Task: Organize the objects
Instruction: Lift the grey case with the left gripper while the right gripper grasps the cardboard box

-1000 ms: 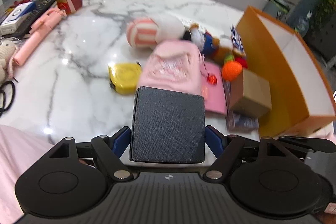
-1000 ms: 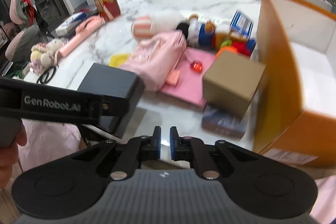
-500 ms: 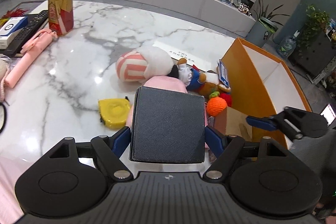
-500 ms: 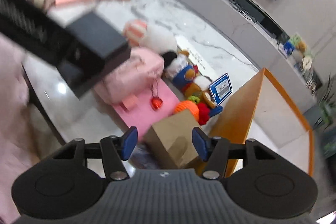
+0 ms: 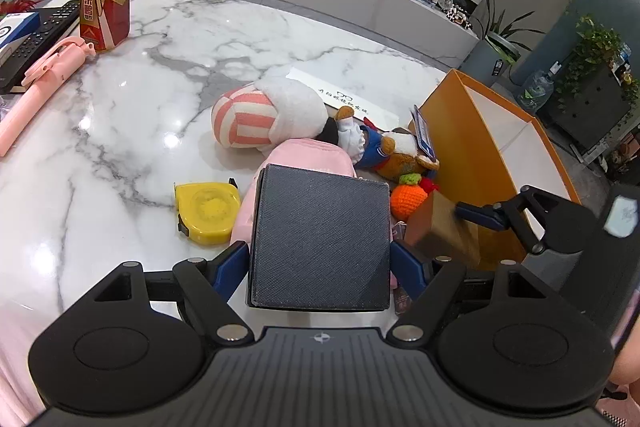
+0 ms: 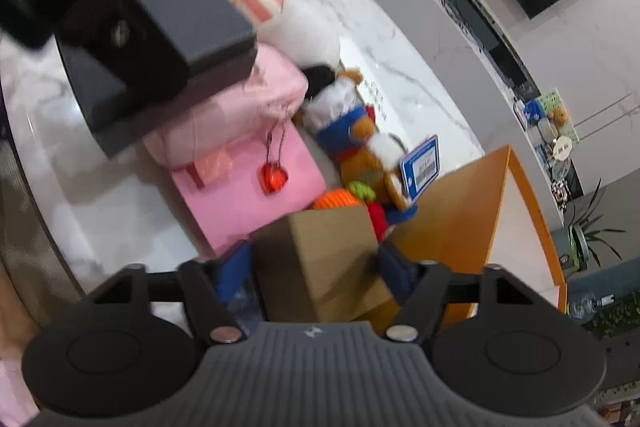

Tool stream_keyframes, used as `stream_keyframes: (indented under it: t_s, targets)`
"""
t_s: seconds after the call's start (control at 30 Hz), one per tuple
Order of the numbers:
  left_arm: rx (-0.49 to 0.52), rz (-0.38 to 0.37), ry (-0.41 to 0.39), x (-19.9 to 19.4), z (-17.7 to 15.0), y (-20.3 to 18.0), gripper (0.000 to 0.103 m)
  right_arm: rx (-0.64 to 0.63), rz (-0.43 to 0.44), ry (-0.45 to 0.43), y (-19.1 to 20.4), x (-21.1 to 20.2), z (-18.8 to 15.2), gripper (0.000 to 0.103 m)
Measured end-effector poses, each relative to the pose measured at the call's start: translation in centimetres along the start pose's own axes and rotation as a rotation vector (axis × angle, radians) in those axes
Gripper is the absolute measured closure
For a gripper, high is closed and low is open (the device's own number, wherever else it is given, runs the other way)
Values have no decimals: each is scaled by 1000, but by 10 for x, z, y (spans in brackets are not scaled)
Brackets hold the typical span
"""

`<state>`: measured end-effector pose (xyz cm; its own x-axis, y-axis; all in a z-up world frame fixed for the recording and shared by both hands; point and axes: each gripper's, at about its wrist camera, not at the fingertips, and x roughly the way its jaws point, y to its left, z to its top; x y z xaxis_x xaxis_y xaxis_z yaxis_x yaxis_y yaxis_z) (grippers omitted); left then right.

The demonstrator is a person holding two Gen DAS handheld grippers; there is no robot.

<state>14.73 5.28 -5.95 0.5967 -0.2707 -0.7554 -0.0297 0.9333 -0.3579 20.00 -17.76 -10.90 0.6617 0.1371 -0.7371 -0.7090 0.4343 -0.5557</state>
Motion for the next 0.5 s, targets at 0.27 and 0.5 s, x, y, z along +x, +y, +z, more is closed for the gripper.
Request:
stream_keyframes:
  t_s: [0.27,0.5]
  targets:
    - [11,-2,-17,-5,2,-1,13,126,71,-38,-24,-19,7,54]
    - [33,-1,-25,-10,2,-7,13,491,309,-75,-74,-37,-1,55]
